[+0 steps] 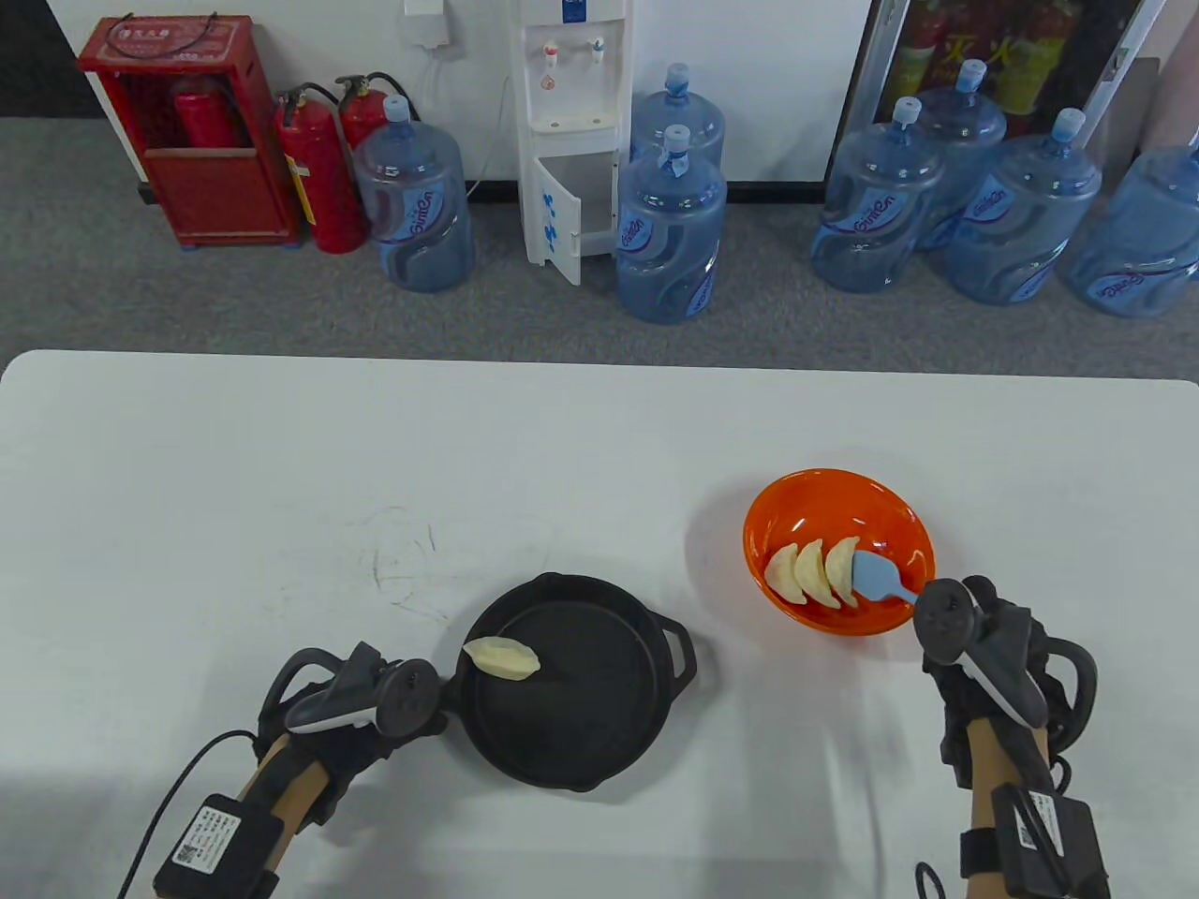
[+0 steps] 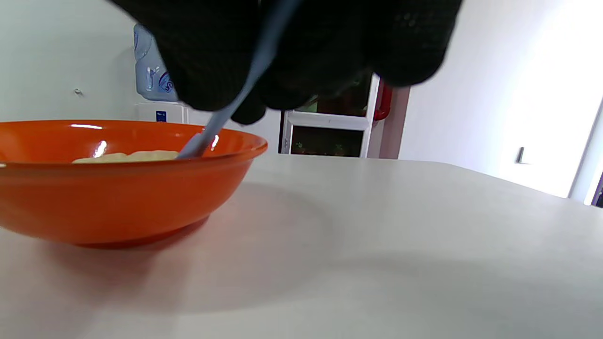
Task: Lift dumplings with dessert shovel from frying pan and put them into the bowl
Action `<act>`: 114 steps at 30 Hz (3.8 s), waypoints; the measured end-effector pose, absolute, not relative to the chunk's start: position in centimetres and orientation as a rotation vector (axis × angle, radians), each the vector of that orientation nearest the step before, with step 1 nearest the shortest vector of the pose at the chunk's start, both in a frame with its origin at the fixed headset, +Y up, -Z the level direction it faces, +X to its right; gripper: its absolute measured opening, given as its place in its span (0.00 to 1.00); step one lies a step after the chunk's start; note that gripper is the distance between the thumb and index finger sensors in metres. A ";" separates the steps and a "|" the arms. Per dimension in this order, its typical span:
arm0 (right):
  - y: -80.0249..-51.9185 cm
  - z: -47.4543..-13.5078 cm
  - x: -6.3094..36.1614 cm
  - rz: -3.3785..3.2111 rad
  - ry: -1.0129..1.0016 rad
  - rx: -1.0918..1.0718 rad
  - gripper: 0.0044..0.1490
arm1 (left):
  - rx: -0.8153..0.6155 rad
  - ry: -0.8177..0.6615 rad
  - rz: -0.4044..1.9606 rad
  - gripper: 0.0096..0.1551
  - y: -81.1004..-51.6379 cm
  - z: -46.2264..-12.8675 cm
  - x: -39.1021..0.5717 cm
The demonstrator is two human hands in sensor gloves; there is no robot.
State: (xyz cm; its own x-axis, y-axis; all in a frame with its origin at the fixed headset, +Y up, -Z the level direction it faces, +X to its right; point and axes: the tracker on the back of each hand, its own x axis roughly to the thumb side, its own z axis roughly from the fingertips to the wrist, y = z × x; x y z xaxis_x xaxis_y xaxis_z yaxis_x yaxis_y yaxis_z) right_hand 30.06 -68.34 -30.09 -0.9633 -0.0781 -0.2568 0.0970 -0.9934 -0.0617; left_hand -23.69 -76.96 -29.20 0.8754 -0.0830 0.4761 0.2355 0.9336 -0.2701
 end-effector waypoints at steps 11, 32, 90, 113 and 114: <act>-66.9 -28.5 30.5 -3.004 0.137 0.429 0.27 | -0.336 -0.478 -0.178 0.34 -76.9 -29.2 -23.6; -64.3 -26.9 20.9 -3.143 0.438 0.005 0.28 | -0.345 -0.476 -0.205 0.34 -76.9 -29.1 -23.5; -73.8 -26.9 4.8 -3.288 -0.120 -0.698 0.28 | -0.357 -0.469 -0.199 0.34 -76.9 -29.1 -23.4; -74.2 -26.5 4.2 -3.327 -0.218 -0.773 0.28 | -0.358 -0.464 -0.200 0.34 -76.9 -29.0 -23.5; -74.3 -26.6 4.3 -3.343 -0.239 -0.768 0.28 | -0.358 -0.464 -0.202 0.34 -76.9 -29.0 -23.5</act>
